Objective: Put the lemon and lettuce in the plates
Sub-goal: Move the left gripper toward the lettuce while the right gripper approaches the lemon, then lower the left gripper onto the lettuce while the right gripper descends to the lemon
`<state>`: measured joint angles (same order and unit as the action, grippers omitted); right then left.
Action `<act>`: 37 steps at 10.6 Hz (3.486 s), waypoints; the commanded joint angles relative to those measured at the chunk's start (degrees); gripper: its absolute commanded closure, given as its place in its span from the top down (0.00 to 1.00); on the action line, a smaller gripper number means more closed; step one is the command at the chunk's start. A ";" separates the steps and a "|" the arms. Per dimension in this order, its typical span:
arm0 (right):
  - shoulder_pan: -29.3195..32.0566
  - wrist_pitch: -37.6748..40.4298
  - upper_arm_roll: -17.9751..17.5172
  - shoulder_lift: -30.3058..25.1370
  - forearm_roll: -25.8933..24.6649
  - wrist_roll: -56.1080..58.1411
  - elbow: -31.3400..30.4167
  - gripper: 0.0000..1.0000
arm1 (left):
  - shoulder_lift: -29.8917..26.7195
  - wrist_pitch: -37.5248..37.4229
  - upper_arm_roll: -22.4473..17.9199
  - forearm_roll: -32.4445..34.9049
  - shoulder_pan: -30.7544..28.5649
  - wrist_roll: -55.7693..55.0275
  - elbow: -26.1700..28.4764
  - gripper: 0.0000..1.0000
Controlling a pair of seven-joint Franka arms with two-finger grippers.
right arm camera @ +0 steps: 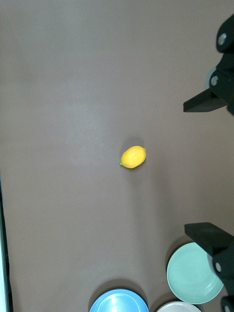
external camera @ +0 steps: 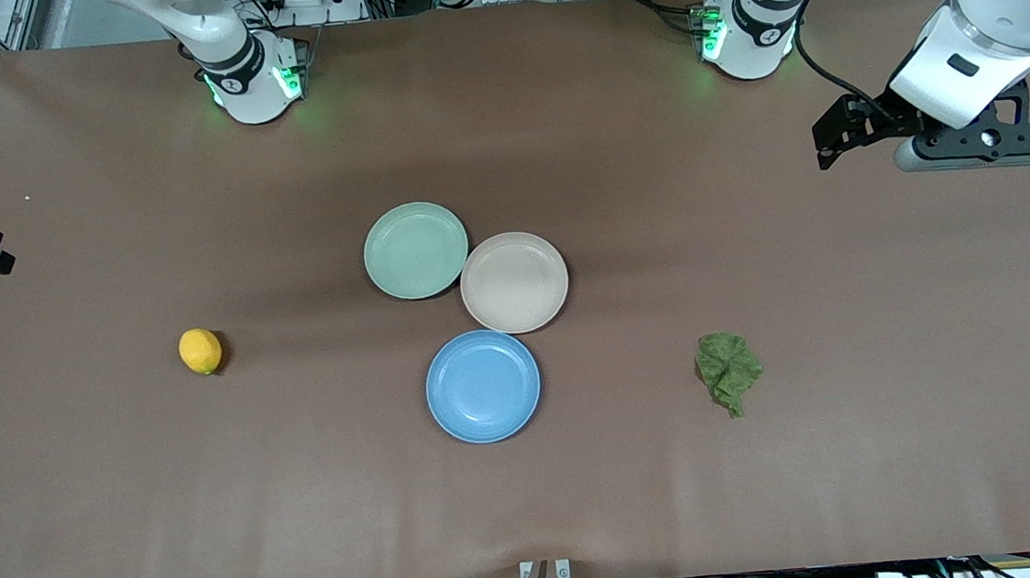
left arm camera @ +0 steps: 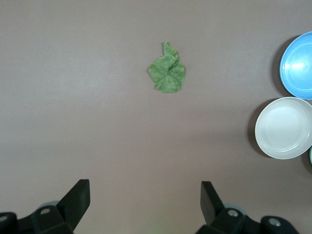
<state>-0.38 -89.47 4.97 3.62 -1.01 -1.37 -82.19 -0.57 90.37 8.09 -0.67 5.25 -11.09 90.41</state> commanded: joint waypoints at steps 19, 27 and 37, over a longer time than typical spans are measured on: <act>2.31 -6.57 -0.49 0.77 -0.49 3.20 -6.21 1.00 | 18.75 3.04 0.34 0.32 0.81 -6.74 -7.17 1.00; 3.72 -22.58 -0.05 4.10 -0.66 12.01 -17.12 1.00 | 30.44 18.59 0.17 2.25 2.13 -21.14 -7.00 1.00; 3.37 -36.47 -0.23 7.79 -0.57 11.92 -30.30 1.00 | 42.48 36.89 -0.18 3.66 2.22 -31.45 -6.12 1.00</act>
<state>2.57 -123.93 5.35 10.64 -1.12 9.84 -110.21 40.63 126.40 8.05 1.06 7.05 -40.52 85.22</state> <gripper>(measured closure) 0.000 0.000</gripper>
